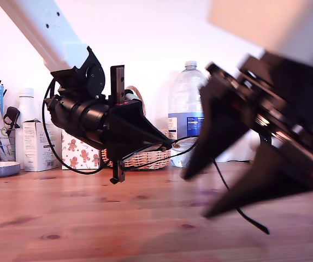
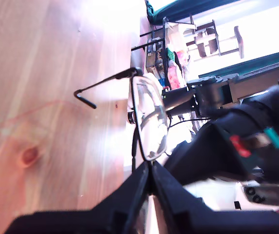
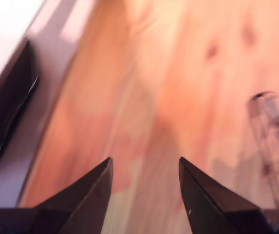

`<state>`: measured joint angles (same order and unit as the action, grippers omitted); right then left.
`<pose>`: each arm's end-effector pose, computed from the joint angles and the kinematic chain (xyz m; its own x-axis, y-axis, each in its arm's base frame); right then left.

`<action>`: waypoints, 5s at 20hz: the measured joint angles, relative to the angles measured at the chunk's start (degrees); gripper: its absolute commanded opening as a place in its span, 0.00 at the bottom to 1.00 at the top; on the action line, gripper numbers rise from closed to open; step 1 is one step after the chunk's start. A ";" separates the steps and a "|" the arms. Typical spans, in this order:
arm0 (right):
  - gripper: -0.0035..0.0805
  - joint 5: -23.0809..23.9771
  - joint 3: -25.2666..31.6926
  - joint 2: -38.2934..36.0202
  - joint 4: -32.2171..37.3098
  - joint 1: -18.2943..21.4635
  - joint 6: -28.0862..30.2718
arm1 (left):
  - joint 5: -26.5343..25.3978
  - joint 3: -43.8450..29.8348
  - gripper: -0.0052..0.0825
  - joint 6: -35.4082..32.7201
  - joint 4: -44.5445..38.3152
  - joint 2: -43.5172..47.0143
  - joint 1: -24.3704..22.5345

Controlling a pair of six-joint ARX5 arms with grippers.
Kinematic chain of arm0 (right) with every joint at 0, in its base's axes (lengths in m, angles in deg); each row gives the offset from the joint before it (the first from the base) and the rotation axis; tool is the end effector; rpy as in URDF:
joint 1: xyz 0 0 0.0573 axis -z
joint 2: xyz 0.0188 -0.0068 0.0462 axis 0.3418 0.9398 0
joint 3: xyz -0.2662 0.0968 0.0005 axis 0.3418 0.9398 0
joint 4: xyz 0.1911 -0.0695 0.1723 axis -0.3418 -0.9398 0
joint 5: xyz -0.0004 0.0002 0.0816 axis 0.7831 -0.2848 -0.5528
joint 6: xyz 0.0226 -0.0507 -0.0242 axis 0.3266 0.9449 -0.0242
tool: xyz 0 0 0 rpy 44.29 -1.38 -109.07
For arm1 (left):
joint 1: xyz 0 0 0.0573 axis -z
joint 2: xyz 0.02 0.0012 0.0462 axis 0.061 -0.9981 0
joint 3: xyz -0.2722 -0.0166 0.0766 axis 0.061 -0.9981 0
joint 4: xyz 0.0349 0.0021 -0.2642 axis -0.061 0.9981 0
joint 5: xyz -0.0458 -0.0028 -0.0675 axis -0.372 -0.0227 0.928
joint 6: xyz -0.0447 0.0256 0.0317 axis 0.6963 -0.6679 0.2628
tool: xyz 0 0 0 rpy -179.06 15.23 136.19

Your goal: Pick up the glasses and open them, then place them back on the table

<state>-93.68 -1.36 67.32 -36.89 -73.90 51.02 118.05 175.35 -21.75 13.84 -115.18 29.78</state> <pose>0.1298 0.1845 0.1716 0.3292 0.6096 -0.7211 -0.7610 -0.2808 -0.5848 0.3620 -0.2213 0.1428 -0.5212 -0.8085 -0.2733 0.3725 0.0726 -0.9252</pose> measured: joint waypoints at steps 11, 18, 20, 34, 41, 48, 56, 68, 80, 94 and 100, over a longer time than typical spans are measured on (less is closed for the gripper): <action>0.48 16.39 0.00 0.00 10.88 -2.05 -4.13 | -0.85 0.00 0.04 0.00 0.63 0.00 -1.75; 0.47 21.62 0.00 0.00 14.60 -0.42 1.95 | -3.06 0.00 0.04 0.50 1.33 0.00 -1.68; 0.47 22.29 0.00 0.00 15.37 1.07 4.50 | -4.24 0.00 0.04 0.72 1.33 0.00 -1.66; 0.40 15.96 0.00 1.36 15.23 5.95 11.96 | -6.36 0.00 0.04 0.72 1.36 0.00 -1.64; 0.39 16.20 -0.33 4.13 17.09 6.95 13.42 | -6.38 0.00 0.04 0.72 1.33 0.00 -1.42; 0.38 16.26 -1.70 4.13 17.05 6.95 13.46 | -6.38 0.00 0.04 0.72 1.31 0.00 -1.16; 0.23 15.06 -3.10 4.13 15.82 6.95 13.68 | -6.38 0.00 0.04 0.72 1.31 0.00 -1.11; 0.08 14.69 -3.10 4.13 13.53 6.95 15.15 | -6.38 0.00 0.04 0.72 1.31 0.00 -0.76; 0.03 14.69 -3.10 4.13 9.64 7.37 16.41 | -6.32 0.00 0.04 0.61 1.16 0.00 -0.76; 0.03 14.64 -3.13 4.13 -0.04 4.52 11.89 | -4.83 4.28 0.04 0.57 -0.39 0.00 -0.85; 0.25 22.40 -3.13 4.13 7.45 4.33 11.91 | -5.99 4.35 0.04 0.81 -0.26 0.00 -0.90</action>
<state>-71.28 -4.48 71.45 -29.44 -69.57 62.93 112.06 179.70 -20.94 13.57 -115.18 28.88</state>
